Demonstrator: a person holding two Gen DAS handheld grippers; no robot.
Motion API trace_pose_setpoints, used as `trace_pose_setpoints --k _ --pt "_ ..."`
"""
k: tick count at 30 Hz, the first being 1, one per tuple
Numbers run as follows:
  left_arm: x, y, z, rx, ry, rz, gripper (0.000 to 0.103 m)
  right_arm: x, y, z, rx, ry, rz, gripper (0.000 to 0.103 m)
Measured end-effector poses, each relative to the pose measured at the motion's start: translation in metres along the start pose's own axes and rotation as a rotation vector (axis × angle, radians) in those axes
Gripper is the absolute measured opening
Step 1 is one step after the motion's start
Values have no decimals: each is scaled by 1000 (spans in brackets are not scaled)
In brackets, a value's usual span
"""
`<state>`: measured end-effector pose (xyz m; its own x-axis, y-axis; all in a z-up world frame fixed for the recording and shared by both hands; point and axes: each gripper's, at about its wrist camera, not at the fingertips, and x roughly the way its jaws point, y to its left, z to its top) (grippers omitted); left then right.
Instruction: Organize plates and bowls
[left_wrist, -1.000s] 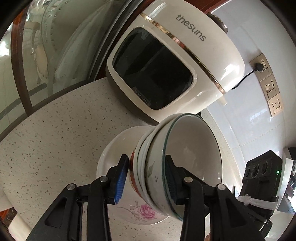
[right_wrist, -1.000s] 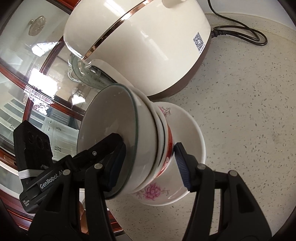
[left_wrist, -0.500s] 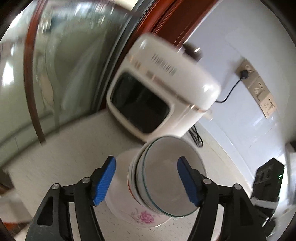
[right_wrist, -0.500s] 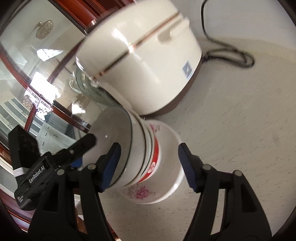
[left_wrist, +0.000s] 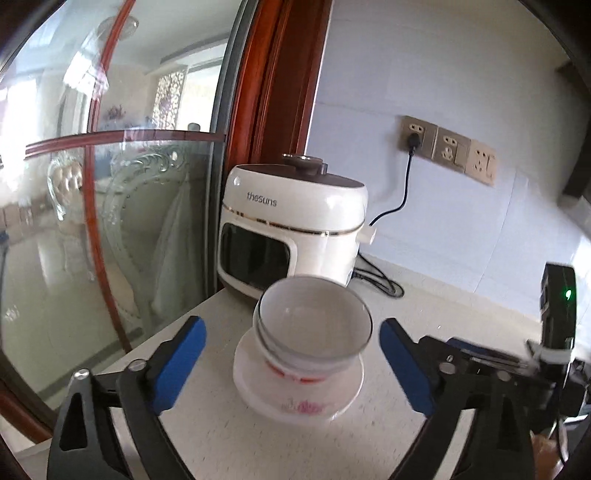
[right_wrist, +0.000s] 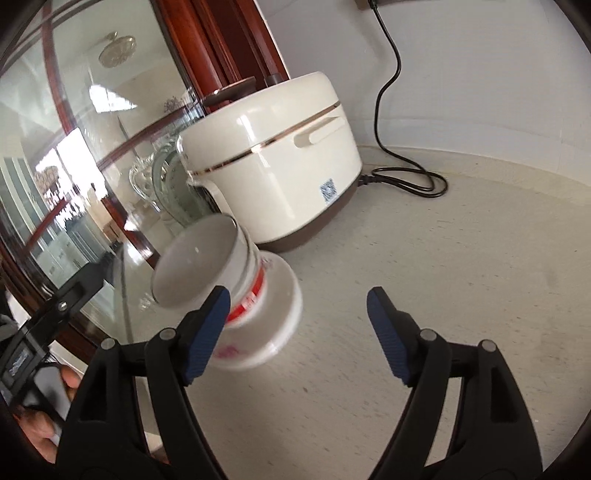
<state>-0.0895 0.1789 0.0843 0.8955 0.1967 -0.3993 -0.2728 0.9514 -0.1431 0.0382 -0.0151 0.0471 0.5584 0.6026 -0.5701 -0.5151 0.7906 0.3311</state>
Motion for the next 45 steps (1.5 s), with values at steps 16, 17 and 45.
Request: trace_pose_setpoints --k 16,17,45 --pt "14 -12 -71 -29 65 197 103 -11 1 -42 -197 -147 -35 82" --pt "15 -13 -74 -28 61 209 103 -9 -1 -43 -194 -143 -46 82" --pt "19 -22 -76 -27 43 247 103 2 -3 -49 -218 -101 -40 85"
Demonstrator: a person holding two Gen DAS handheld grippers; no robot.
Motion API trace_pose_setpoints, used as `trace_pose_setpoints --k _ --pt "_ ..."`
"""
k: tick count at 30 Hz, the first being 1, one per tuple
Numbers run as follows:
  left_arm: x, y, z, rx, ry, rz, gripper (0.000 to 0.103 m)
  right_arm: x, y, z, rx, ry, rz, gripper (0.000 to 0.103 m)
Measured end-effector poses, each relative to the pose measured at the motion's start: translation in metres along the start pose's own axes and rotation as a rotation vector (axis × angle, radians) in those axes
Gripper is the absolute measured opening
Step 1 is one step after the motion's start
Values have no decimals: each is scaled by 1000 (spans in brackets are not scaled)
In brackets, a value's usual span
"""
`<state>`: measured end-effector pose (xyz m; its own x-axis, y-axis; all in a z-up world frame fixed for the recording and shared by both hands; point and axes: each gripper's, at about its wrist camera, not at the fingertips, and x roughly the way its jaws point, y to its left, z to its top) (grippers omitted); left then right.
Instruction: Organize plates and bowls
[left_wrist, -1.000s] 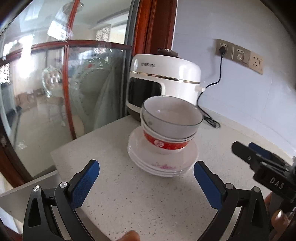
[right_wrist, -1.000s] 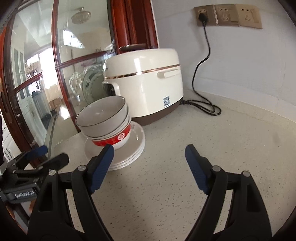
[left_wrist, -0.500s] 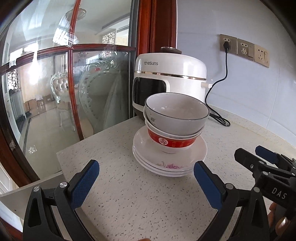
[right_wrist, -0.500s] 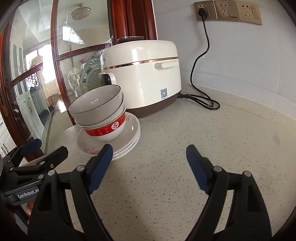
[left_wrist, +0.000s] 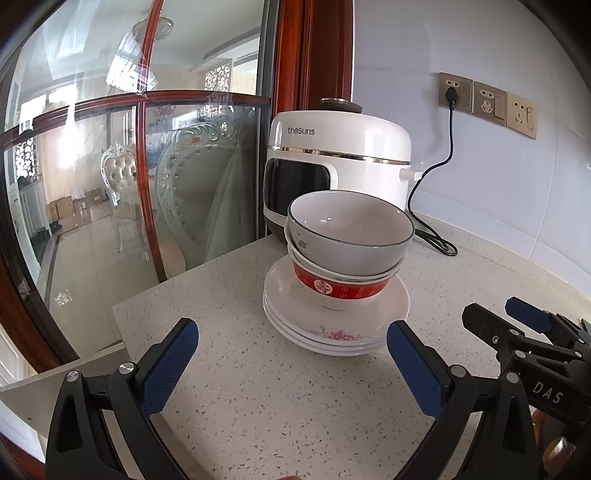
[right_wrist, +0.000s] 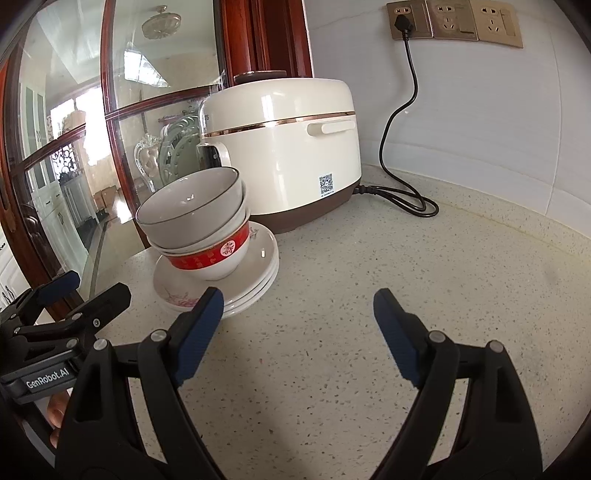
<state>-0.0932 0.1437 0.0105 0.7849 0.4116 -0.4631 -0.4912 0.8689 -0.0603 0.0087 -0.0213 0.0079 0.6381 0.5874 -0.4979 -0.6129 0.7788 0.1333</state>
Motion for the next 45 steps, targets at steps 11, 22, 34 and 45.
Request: trace_pose_setpoints --k 11,22,34,45 --pt "1 2 1 -2 2 1 103 2 1 -1 -11 7 5 86" --pt "1 1 1 -1 4 -4 103 2 2 -1 -16 9 5 86" --pt "-1 -1 0 0 6 -4 103 2 2 -1 -16 10 6 86" --pt "0 1 1 -2 10 -8 103 3 2 -2 -17 11 7 86"
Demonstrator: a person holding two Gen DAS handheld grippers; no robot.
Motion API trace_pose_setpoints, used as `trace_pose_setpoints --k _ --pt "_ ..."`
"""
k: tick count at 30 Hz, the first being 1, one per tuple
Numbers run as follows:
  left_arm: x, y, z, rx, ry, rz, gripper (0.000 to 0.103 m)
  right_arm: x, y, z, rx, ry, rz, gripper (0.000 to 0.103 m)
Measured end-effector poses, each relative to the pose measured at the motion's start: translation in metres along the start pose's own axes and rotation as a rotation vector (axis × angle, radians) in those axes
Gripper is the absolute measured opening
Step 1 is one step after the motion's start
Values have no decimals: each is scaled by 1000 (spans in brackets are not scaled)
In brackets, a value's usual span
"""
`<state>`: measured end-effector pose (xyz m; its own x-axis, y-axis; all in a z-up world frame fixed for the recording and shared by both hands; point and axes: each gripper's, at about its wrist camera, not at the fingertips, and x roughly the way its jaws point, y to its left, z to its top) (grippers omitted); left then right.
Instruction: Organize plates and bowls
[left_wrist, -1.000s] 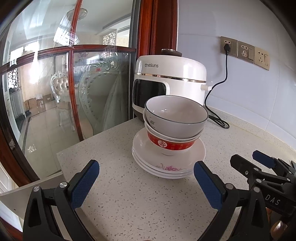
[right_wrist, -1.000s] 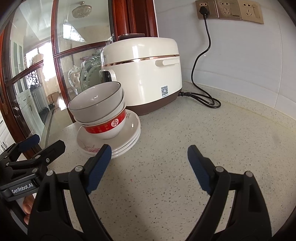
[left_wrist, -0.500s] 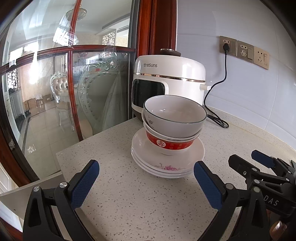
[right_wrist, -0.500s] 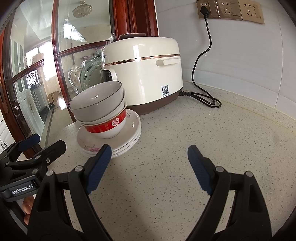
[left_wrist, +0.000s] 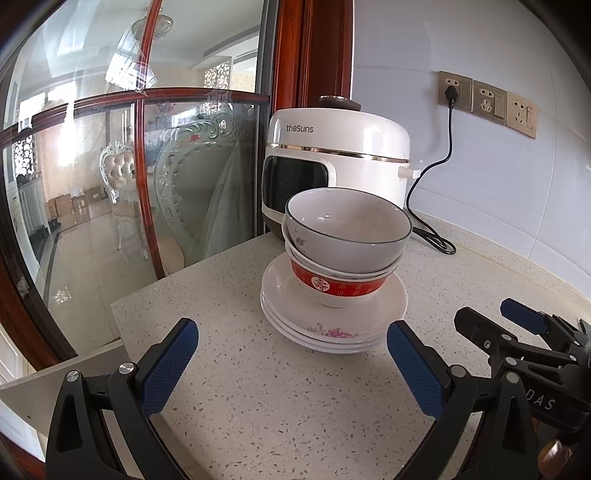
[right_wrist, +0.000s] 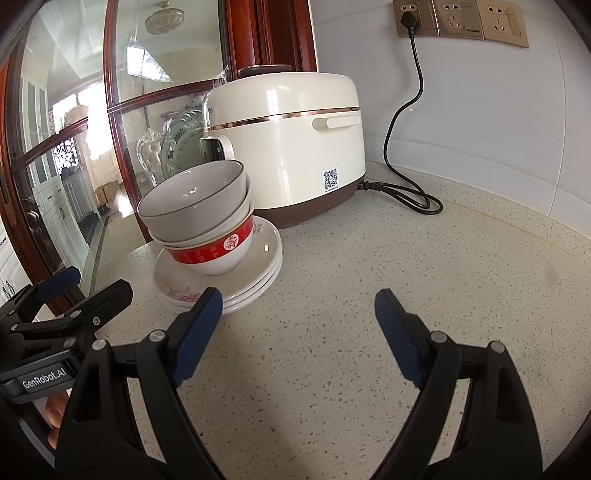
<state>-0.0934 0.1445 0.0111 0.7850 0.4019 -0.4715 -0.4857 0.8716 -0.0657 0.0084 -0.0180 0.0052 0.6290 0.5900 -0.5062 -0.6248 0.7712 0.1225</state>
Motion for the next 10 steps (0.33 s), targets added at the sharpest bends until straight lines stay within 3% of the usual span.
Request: trace_pose_setpoints --k 10 --pt "3 4 2 -5 -9 12 103 -1 -1 0 -5 -3 0 86"
